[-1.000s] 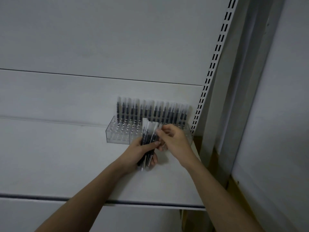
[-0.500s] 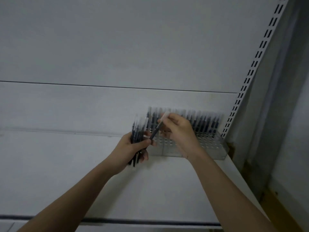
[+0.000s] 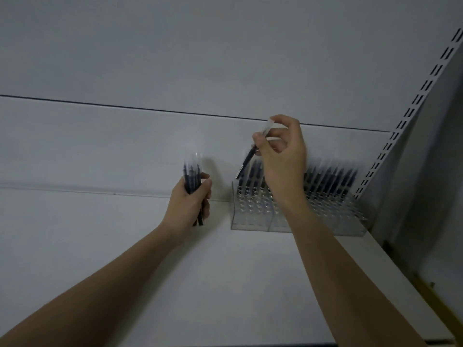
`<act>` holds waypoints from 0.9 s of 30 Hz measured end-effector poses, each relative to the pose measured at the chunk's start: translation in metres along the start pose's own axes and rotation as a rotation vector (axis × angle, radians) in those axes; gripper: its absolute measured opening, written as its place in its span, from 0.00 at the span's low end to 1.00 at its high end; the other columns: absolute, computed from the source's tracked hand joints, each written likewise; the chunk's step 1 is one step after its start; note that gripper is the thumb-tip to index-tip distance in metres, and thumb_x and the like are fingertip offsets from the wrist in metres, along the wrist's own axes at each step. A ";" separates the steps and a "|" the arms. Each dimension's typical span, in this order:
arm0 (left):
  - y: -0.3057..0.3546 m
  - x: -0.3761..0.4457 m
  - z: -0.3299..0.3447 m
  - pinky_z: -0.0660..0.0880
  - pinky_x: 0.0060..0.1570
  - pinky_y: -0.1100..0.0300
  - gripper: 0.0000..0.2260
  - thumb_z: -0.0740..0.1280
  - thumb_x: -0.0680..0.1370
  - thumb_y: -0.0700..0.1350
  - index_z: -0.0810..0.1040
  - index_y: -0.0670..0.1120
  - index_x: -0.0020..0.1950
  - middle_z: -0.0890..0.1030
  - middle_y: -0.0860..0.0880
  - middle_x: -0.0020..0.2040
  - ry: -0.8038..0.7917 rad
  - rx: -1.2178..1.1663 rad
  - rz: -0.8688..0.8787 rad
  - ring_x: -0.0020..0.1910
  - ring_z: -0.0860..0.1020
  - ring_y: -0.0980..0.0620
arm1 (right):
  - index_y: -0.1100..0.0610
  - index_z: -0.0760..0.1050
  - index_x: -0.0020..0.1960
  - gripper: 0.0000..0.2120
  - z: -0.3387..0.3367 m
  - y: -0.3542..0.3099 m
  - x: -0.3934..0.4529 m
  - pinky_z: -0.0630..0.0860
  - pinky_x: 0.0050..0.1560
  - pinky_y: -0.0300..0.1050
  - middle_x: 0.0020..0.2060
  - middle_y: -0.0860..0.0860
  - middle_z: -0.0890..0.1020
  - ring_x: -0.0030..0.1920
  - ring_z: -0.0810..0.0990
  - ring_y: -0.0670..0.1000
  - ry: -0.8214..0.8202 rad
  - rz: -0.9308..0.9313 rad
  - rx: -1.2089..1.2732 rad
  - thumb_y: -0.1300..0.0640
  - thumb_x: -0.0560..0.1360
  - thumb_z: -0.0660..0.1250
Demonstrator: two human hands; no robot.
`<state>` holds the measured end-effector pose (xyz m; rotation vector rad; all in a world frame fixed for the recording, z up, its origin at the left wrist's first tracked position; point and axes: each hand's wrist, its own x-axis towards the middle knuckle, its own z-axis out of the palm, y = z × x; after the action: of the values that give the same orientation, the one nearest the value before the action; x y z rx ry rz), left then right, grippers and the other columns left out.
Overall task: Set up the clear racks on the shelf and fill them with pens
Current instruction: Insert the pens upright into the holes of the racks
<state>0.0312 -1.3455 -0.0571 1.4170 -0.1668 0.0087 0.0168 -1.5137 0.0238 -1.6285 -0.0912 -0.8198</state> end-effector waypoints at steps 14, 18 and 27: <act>-0.002 0.007 0.004 0.60 0.25 0.61 0.03 0.59 0.82 0.38 0.70 0.44 0.53 0.66 0.49 0.31 -0.083 -0.199 -0.145 0.23 0.62 0.52 | 0.49 0.72 0.58 0.16 0.002 0.035 0.001 0.78 0.46 0.36 0.44 0.45 0.79 0.42 0.82 0.47 -0.007 -0.139 -0.127 0.61 0.76 0.72; -0.005 0.006 0.004 0.63 0.24 0.61 0.08 0.60 0.83 0.39 0.72 0.42 0.61 0.70 0.49 0.33 -0.107 -0.203 -0.139 0.24 0.64 0.52 | 0.53 0.73 0.58 0.14 0.006 0.041 0.000 0.78 0.43 0.36 0.41 0.43 0.78 0.41 0.81 0.46 -0.068 -0.110 -0.204 0.60 0.75 0.73; -0.003 -0.002 0.008 0.74 0.31 0.57 0.12 0.62 0.82 0.42 0.75 0.47 0.66 0.80 0.46 0.43 -0.149 -0.173 -0.103 0.29 0.74 0.49 | 0.53 0.73 0.62 0.19 -0.001 0.056 -0.018 0.78 0.43 0.35 0.47 0.48 0.79 0.43 0.80 0.41 -0.172 -0.060 -0.370 0.57 0.74 0.75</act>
<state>0.0283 -1.3534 -0.0595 1.2514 -0.2123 -0.1926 0.0307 -1.5215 -0.0327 -2.0532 -0.1151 -0.7722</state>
